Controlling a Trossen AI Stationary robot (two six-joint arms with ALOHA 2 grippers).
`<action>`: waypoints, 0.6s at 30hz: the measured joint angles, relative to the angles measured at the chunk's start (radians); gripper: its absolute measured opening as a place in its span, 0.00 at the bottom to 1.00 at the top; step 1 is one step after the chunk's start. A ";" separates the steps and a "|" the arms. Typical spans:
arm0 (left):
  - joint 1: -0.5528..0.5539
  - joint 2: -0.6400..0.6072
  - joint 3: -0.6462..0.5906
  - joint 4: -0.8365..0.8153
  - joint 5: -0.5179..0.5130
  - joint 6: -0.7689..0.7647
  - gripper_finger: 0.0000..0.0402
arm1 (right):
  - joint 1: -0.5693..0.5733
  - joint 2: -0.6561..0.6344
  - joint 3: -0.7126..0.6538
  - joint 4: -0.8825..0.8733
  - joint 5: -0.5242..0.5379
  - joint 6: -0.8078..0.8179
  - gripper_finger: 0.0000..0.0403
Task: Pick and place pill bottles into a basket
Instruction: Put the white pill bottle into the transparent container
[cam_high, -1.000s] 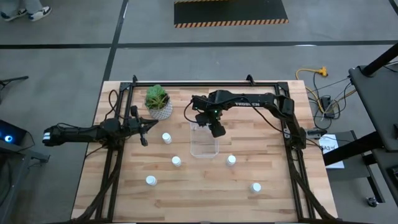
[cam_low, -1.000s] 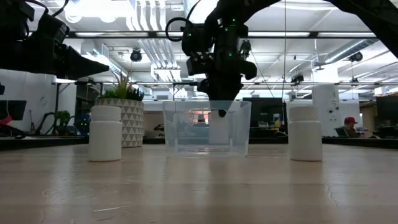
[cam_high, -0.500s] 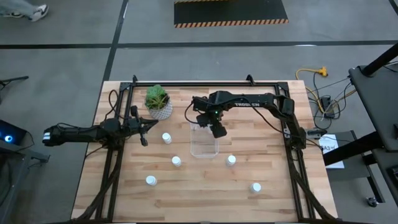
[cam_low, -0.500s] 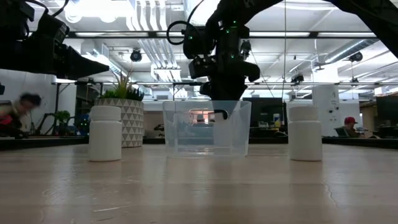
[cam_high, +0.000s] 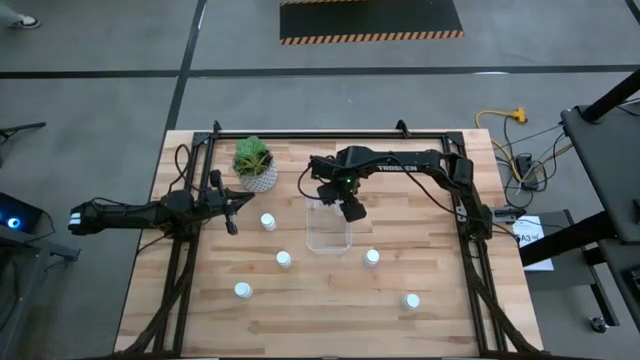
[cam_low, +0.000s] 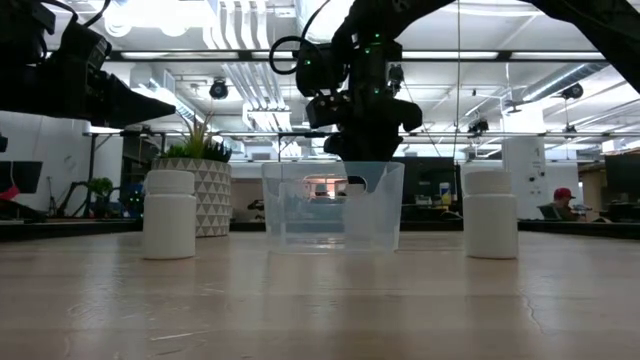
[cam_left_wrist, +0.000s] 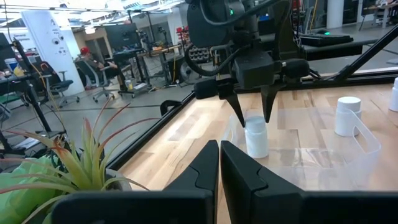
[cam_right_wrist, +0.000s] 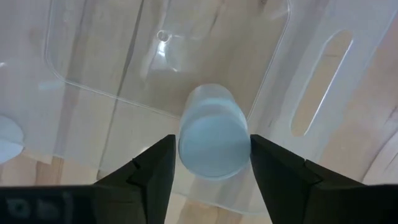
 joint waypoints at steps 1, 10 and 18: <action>0.000 0.000 0.000 0.000 0.000 0.000 0.00 | 0.000 0.000 0.002 -0.008 0.000 0.000 0.49; 0.000 0.000 0.000 0.000 0.000 0.000 0.00 | 0.000 -0.002 0.055 -0.070 0.000 0.008 0.49; 0.000 0.000 0.000 0.000 0.000 0.000 0.00 | 0.000 -0.002 0.148 -0.158 -0.001 0.037 0.49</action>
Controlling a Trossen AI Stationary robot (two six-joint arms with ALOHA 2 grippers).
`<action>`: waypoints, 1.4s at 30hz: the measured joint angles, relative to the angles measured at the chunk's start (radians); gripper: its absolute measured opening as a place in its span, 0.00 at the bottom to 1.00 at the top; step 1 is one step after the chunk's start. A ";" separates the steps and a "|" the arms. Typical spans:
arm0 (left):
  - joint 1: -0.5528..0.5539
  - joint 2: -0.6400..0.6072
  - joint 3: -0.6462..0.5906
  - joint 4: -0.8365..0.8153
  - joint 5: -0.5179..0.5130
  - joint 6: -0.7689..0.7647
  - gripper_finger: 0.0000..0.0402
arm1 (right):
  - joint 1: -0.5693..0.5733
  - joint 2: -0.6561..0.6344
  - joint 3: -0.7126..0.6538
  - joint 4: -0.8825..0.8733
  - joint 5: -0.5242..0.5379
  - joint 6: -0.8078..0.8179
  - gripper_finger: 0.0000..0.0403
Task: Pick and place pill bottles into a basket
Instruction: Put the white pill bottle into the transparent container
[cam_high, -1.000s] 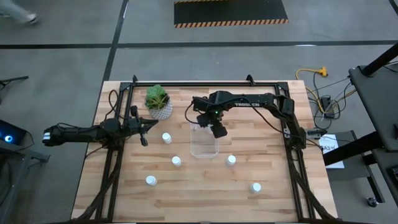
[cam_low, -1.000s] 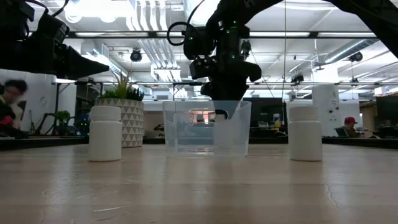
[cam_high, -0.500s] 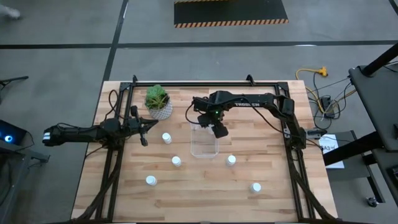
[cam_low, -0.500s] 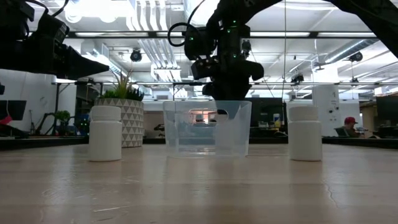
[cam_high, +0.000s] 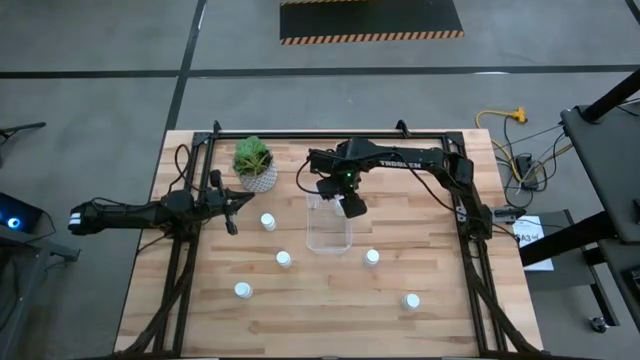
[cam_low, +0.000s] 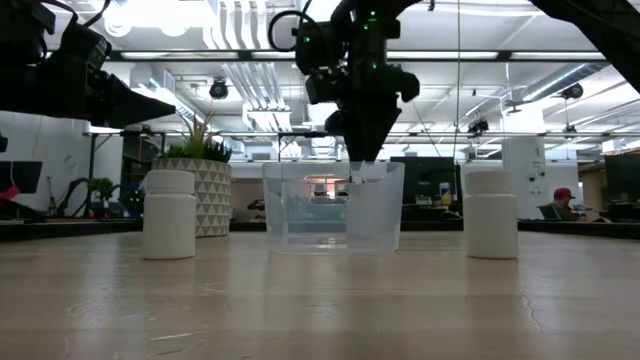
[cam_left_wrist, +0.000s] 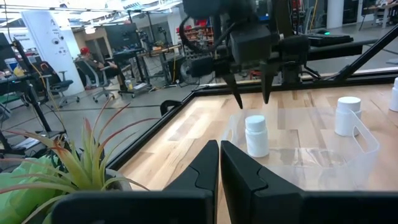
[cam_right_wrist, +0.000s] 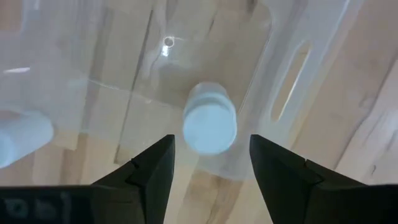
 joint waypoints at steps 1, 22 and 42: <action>0.000 0.000 0.000 0.000 0.000 0.000 0.00 | 0.000 -0.001 0.014 -0.018 -0.001 0.012 0.49; 0.000 0.000 0.000 0.000 0.000 0.000 0.00 | 0.288 -0.086 0.114 -0.257 -0.083 0.190 0.49; 0.000 0.000 0.000 0.000 0.000 0.000 0.00 | 0.480 -0.141 0.067 -0.233 0.002 0.284 0.49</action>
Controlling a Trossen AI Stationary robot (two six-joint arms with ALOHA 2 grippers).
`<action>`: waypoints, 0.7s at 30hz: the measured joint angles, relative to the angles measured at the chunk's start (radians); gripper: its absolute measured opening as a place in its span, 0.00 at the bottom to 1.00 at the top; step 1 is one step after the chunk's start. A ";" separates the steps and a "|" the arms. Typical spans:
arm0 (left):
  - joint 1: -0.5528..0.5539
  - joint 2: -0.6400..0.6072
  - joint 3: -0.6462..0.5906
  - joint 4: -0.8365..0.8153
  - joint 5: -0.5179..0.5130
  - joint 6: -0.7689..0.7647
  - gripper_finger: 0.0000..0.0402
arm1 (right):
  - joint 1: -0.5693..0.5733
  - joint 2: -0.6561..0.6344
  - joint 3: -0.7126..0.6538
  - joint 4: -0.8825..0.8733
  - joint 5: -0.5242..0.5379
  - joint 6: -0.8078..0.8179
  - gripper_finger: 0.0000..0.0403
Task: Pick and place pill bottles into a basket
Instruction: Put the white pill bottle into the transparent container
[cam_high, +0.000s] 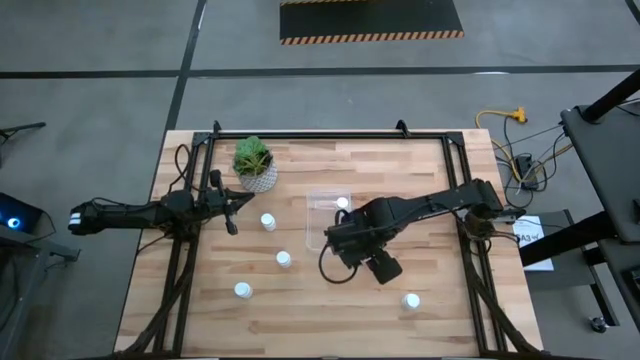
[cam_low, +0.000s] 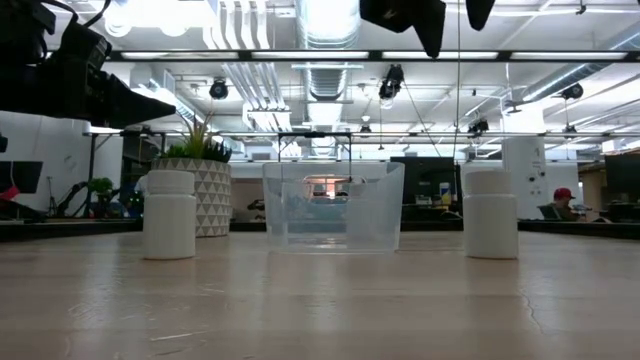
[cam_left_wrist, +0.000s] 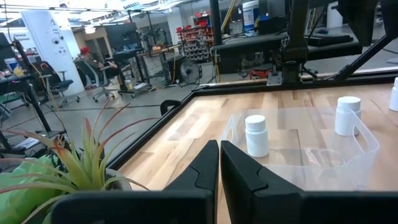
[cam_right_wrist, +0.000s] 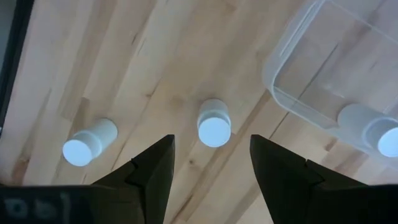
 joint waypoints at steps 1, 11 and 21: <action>0.000 0.000 0.000 0.000 0.000 0.000 0.00 | 0.000 0.000 -0.007 0.000 0.000 0.000 0.49; 0.000 0.001 0.000 0.000 0.000 0.000 0.00 | 0.000 -0.047 -0.165 0.108 -0.002 -0.001 0.49; 0.000 0.002 0.000 0.001 0.000 0.000 0.00 | -0.004 -0.240 -0.455 0.365 0.000 0.001 0.49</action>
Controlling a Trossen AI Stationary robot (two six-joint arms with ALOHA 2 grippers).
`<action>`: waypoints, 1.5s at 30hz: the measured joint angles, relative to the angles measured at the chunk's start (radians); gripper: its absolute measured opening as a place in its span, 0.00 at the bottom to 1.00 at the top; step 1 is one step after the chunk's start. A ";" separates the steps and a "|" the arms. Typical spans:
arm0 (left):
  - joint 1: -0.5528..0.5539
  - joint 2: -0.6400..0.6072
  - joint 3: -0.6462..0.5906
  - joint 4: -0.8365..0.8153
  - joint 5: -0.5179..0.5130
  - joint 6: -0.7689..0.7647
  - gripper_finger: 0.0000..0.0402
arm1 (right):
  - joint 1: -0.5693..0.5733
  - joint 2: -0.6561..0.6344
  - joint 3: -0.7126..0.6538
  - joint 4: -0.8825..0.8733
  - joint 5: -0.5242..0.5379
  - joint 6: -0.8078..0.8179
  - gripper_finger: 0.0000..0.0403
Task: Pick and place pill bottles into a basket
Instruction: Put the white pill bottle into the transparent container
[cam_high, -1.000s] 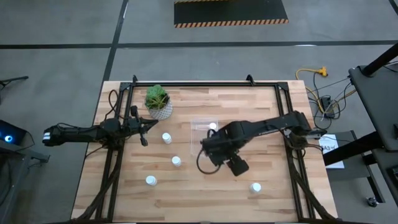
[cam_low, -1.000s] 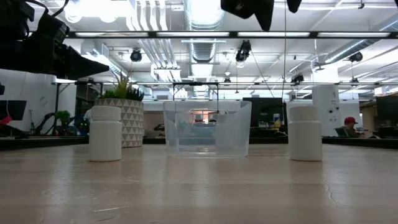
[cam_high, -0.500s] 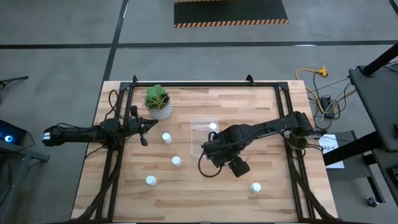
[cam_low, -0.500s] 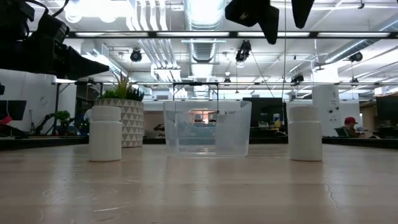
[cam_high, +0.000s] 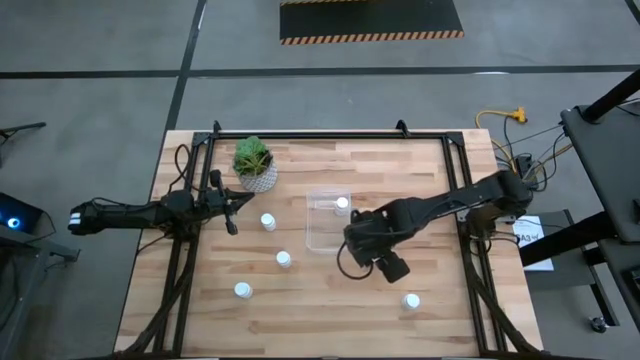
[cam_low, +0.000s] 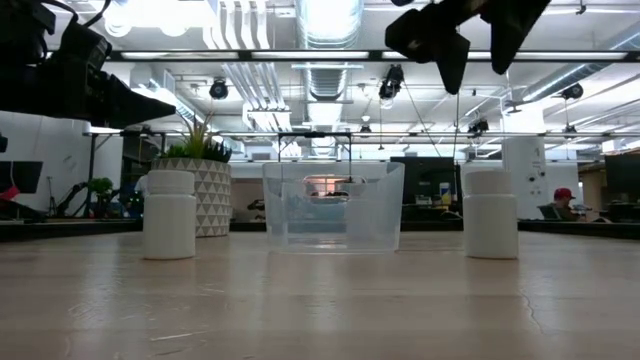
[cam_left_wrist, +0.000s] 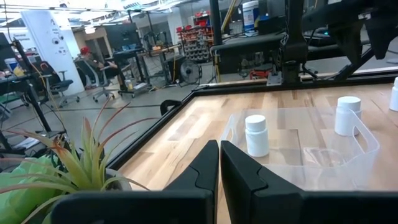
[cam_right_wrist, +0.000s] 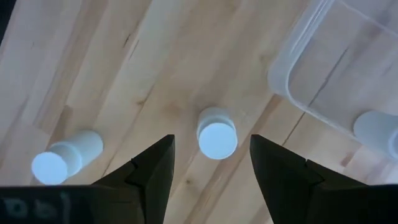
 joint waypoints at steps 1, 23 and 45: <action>0.000 0.001 0.000 -0.001 0.000 0.000 0.00 | -0.001 -0.017 -0.027 0.027 0.002 0.000 0.49; 0.000 0.004 0.000 -0.001 0.000 0.000 0.00 | -0.027 -0.057 -0.225 0.209 0.052 -0.002 0.49; 0.000 0.008 0.000 -0.001 0.000 0.000 0.00 | -0.026 -0.056 -0.319 0.292 0.012 0.023 0.49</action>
